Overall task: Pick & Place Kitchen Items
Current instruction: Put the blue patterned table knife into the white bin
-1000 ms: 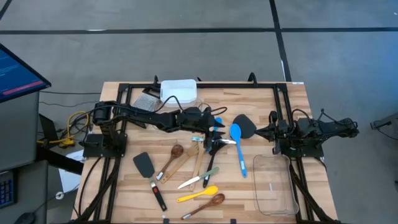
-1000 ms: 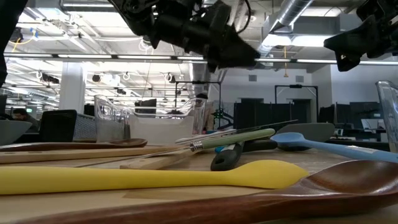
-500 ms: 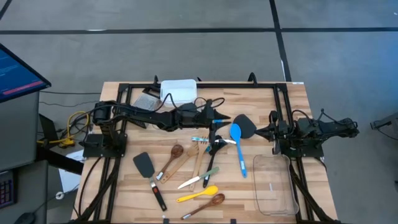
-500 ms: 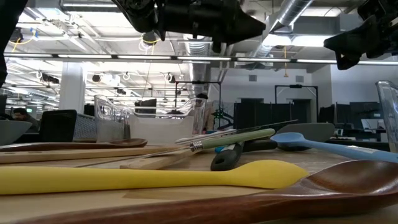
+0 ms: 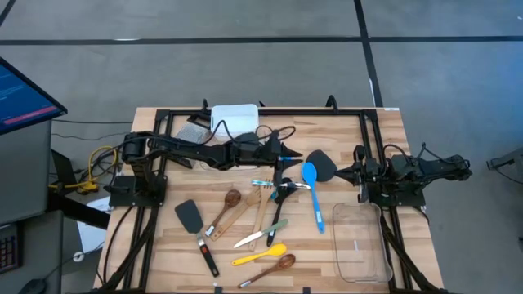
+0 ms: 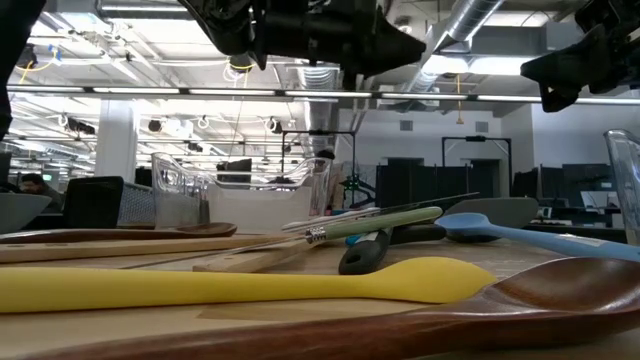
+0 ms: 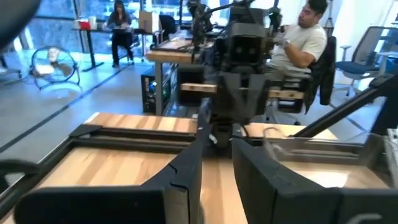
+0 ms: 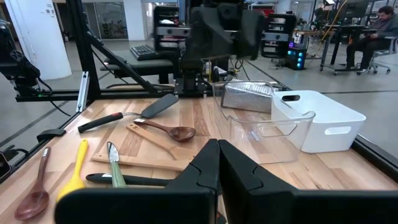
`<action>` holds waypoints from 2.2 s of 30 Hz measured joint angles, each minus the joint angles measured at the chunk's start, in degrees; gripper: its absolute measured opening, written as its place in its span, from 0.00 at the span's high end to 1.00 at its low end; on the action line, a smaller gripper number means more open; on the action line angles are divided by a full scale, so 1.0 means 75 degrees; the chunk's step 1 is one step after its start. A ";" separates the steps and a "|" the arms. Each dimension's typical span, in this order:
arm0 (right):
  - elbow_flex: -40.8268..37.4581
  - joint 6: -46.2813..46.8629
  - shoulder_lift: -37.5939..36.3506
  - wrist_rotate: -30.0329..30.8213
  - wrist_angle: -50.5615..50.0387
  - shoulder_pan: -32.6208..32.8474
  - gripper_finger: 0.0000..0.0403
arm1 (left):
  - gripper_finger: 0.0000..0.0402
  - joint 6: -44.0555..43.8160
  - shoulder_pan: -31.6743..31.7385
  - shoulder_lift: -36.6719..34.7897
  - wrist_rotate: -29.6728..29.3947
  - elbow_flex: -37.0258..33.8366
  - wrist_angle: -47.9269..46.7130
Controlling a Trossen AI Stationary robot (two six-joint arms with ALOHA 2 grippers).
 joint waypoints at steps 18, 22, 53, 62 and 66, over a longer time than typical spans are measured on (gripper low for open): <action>-0.0003 0.0055 -0.0012 -0.0032 -0.0062 0.0000 1.00 | 0.81 0.0675 0.0205 0.1276 0.1374 0.2630 -0.4485; -0.0003 0.0055 -0.0009 -0.0041 -0.0068 0.0000 1.00 | 0.81 0.1409 0.0140 0.1040 0.1285 0.2584 -0.6129; -0.0003 0.0058 -0.0012 -0.0055 -0.0376 0.0000 1.00 | 0.81 0.1675 -0.0221 0.0982 0.0495 0.1815 -0.7413; -0.0003 0.0058 -0.0012 -0.0052 -0.0393 0.0000 1.00 | 0.70 0.1236 -0.0221 0.0982 0.0492 0.1815 -0.7404; -0.0003 0.0058 -0.0012 -0.0052 -0.0395 0.0000 1.00 | 0.63 0.1233 -0.0221 0.0982 0.0493 0.1815 -0.7401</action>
